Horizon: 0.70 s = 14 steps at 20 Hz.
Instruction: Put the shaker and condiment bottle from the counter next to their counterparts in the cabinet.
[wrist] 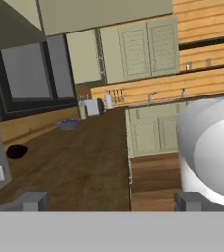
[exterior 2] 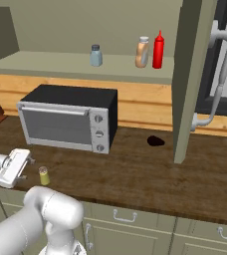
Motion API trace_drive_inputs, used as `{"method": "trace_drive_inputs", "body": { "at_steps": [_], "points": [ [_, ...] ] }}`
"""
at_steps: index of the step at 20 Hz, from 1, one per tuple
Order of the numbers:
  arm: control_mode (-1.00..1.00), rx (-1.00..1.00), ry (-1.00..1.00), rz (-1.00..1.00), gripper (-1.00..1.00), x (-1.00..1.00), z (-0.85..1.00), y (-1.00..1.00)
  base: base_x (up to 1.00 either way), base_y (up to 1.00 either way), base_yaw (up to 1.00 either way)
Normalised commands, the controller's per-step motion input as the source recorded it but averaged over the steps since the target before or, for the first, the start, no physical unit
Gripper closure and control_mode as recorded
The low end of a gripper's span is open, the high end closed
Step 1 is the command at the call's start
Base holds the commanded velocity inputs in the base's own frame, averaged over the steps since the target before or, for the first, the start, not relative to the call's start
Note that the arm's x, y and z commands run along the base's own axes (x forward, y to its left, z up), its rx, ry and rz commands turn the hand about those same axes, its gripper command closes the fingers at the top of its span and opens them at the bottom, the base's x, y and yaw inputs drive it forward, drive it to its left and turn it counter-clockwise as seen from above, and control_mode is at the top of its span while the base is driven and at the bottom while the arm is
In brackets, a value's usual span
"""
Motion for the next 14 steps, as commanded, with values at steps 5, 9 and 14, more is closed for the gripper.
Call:
{"method": "trace_drive_inputs", "body": {
  "at_steps": [5,9,14],
  "points": [
    [-1.00,0.04,0.00,0.07,-1.00,0.02,-0.19,0.00,0.00,0.00,0.00],
    [-1.00,0.05,0.00,0.03,-1.00,0.07,-0.02,0.00,0.00,0.00,0.00],
    [-1.00,0.01,0.00,0.02,-1.00,0.09,-0.02,0.00,0.00,0.00,0.00]
  ]
}}
